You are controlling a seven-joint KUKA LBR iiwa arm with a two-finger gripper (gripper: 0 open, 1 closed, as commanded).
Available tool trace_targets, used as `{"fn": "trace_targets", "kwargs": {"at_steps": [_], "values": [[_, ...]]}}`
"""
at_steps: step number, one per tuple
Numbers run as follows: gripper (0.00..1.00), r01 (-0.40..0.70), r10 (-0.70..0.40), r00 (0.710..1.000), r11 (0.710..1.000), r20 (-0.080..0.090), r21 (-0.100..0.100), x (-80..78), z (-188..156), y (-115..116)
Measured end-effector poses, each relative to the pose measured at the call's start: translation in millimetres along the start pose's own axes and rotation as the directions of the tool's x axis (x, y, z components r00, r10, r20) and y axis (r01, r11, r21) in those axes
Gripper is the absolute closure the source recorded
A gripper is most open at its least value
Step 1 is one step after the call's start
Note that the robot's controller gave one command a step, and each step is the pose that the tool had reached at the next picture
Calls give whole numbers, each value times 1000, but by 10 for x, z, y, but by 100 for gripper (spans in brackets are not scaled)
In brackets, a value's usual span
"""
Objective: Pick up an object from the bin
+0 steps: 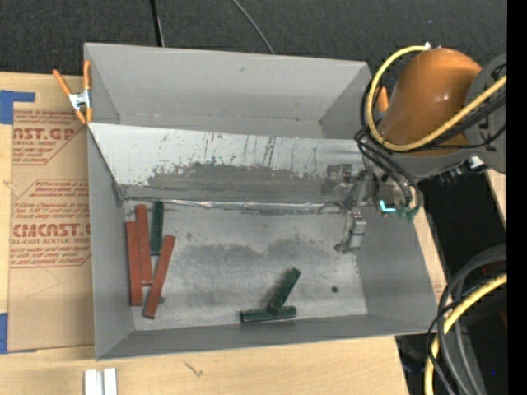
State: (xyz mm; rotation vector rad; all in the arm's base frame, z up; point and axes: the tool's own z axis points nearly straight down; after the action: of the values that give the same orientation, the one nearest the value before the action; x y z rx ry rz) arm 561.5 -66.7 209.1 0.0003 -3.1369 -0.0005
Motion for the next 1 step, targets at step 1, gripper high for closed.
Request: {"fn": "trace_targets", "kwargs": {"at_steps": [1], "values": [[0, 1, -1, 1000, 1000, 7, 1, -16, -35, 2]]}}
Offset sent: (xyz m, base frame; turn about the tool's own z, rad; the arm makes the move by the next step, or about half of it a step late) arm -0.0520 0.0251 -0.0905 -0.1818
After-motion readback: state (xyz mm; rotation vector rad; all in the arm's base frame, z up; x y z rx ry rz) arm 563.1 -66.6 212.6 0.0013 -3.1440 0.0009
